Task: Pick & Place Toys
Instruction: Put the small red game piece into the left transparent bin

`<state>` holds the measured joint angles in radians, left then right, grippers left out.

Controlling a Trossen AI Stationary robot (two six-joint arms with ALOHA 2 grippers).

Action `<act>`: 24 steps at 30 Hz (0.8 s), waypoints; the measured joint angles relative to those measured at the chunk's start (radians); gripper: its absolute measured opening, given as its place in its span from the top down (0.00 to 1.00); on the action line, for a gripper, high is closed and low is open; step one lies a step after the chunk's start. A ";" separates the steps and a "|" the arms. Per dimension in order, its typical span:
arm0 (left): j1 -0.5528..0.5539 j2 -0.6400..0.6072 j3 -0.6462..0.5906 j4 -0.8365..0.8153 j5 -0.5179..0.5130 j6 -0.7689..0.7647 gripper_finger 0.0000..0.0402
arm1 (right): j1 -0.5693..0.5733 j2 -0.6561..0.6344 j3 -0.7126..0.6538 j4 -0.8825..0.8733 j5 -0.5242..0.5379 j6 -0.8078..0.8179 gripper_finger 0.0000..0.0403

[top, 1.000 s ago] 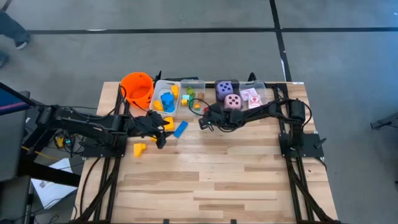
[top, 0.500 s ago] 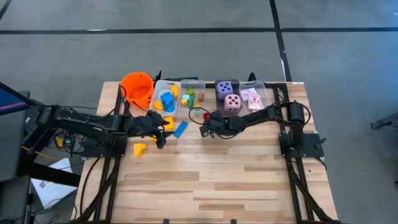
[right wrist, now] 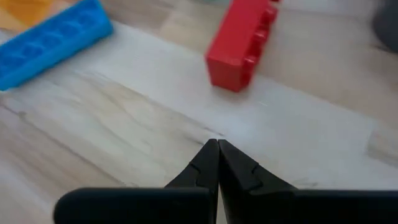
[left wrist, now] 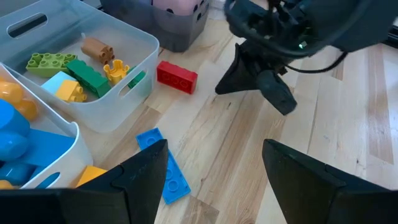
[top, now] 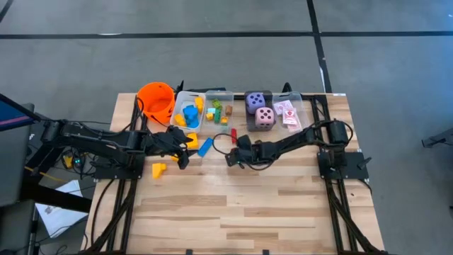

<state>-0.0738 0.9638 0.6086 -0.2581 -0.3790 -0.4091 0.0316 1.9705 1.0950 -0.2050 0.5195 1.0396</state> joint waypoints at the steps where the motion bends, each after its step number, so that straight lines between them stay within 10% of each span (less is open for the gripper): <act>1: 0.000 0.000 0.000 0.000 0.000 0.000 0.36 | 0.006 0.000 0.000 0.014 0.016 -0.015 1.00; 8: 0.000 0.000 0.000 0.000 0.000 0.000 0.36 | 0.080 -0.001 0.000 0.078 0.157 -0.041 0.88; 24: 0.000 0.000 0.000 0.000 0.000 0.000 0.36 | 0.135 -0.002 0.000 0.084 0.327 0.034 0.23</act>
<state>-0.0738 0.9638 0.6086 -0.2581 -0.3794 -0.4091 0.1665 1.9690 1.0950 -0.1210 0.8466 1.0740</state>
